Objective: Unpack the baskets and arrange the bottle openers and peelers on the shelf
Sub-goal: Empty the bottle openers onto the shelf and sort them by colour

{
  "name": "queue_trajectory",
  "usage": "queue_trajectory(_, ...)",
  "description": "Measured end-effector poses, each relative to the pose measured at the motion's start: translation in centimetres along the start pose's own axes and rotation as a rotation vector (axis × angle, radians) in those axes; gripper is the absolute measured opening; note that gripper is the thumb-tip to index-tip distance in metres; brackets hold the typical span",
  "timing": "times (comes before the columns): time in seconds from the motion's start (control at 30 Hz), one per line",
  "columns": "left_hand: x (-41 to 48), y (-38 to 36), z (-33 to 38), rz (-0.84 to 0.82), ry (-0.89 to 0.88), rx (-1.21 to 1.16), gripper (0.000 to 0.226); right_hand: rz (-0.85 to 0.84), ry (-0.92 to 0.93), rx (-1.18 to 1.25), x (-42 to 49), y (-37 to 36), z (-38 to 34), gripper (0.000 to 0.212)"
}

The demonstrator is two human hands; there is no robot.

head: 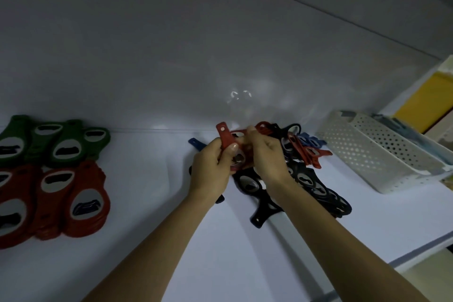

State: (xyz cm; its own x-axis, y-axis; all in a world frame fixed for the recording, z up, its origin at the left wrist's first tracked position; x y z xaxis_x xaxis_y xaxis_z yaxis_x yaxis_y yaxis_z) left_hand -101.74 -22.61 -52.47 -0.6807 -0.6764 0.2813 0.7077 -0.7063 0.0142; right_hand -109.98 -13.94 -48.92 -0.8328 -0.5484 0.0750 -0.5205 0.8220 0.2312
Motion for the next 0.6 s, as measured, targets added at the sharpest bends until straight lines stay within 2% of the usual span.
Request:
queue_trajectory(0.07,0.0,0.0,0.1,0.018,-0.007,-0.042,0.011,0.143,0.035,-0.117,0.6,1.8,0.2,0.037)
queue_trajectory(0.13,0.0,0.3,0.1,0.057,0.008,-0.109,0.013,0.212,0.091,-0.517,1.8,3.5,0.6,0.022)
queue_trajectory(0.2,0.0,0.4,0.0,0.089,0.039,-0.156,0.015,0.158,0.045,-0.918,3.1,4.6,1.8,0.028)
queue_trajectory(0.27,0.0,0.4,0.0,0.096,0.054,-0.164,0.016,0.09,0.025,-1.024,3.9,5.1,2.8,0.031)
queue_trajectory(0.33,0.0,0.3,0.0,0.088,0.05,-0.144,0.01,0.072,0.101,-1.004,4.0,4.9,2.8,0.023)
queue_trajectory(0.4,0.1,0.2,-0.1,0.063,0.051,-0.146,0.004,0.132,0.159,-0.912,3.8,5.0,2.4,0.013)
queue_trajectory(0.5,0.2,0.3,-0.1,0.05,0.05,-0.149,0.016,0.299,0.169,-0.63,3.2,5.7,1.8,0.008)
queue_trajectory(0.6,0.2,0.1,0.0,0.037,0.059,-0.149,0.018,0.338,0.129,-0.296,2.5,5.1,1.4,0.006)
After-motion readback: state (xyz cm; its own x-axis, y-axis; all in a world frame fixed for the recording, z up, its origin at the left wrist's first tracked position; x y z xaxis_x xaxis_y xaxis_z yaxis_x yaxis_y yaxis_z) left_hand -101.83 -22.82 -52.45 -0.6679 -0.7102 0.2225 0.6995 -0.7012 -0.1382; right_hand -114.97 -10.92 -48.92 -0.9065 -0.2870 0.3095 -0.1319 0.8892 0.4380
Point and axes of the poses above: each hand's wrist, its own x-axis towards the middle knuckle, its own y-axis out of the back of the hand, z = x × y, the point moved 5 cm from there along x, towards the middle knuckle, and after that the axes turned 2 degrees about -y, right-handed, at the moved point
